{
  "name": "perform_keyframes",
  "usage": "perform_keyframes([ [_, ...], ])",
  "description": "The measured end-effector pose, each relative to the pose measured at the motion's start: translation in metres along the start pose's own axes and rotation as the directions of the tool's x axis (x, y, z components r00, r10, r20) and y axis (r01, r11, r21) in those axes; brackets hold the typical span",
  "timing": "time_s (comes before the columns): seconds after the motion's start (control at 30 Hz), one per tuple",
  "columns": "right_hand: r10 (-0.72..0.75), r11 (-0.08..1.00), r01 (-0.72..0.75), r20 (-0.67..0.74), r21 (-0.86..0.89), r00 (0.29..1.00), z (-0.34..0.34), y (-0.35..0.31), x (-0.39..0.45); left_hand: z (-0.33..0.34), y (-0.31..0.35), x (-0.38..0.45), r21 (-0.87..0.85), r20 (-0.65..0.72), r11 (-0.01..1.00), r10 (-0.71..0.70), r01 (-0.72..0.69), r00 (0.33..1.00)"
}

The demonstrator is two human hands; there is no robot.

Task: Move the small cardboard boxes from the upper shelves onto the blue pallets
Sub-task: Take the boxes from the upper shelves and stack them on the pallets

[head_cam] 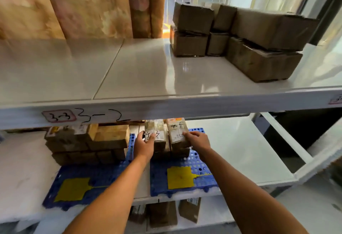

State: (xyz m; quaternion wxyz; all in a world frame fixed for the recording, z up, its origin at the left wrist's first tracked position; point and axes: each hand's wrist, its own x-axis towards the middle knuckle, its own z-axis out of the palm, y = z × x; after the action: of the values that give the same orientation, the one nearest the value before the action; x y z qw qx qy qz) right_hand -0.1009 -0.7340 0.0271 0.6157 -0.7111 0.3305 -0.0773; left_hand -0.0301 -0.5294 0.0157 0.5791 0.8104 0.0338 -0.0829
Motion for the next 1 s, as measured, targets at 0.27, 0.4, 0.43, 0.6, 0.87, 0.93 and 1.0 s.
perform_keyframes([
  [0.27,0.1,0.995,-0.102,0.088,0.024,0.991,0.012,0.015,0.013,0.013,-0.014,0.017,0.024,0.109,1.0,-0.01,0.008,0.994],
  [0.4,0.114,0.992,-0.12,0.116,0.046,0.987,0.013,0.018,0.011,0.014,-0.018,0.011,-0.001,0.108,1.0,-0.016,0.016,0.994],
  [0.43,0.111,0.993,-0.116,0.115,0.037,0.987,0.012,0.019,0.01,0.014,-0.018,0.01,-0.005,0.11,1.0,-0.015,0.016,0.994],
  [0.6,0.071,0.997,-0.072,0.115,0.006,0.991,0.009,0.021,0.002,0.011,-0.02,0.007,0.033,0.165,0.999,-0.018,0.013,0.986],
  [0.87,0.014,0.998,-0.009,0.081,-0.062,0.997,-0.007,-0.008,-0.032,-0.007,0.007,-0.009,0.011,0.128,1.0,-0.012,0.01,0.992],
  [0.93,0.0,0.997,0.004,0.052,-0.074,0.999,-0.018,-0.02,-0.041,-0.014,0.022,-0.021,0.037,0.09,0.999,0.015,-0.018,0.996],
  [1.0,-0.068,0.986,0.077,0.067,-0.146,0.995,-0.029,-0.031,-0.051,-0.022,0.036,-0.034,0.102,0.058,0.993,0.049,-0.055,0.997],
])
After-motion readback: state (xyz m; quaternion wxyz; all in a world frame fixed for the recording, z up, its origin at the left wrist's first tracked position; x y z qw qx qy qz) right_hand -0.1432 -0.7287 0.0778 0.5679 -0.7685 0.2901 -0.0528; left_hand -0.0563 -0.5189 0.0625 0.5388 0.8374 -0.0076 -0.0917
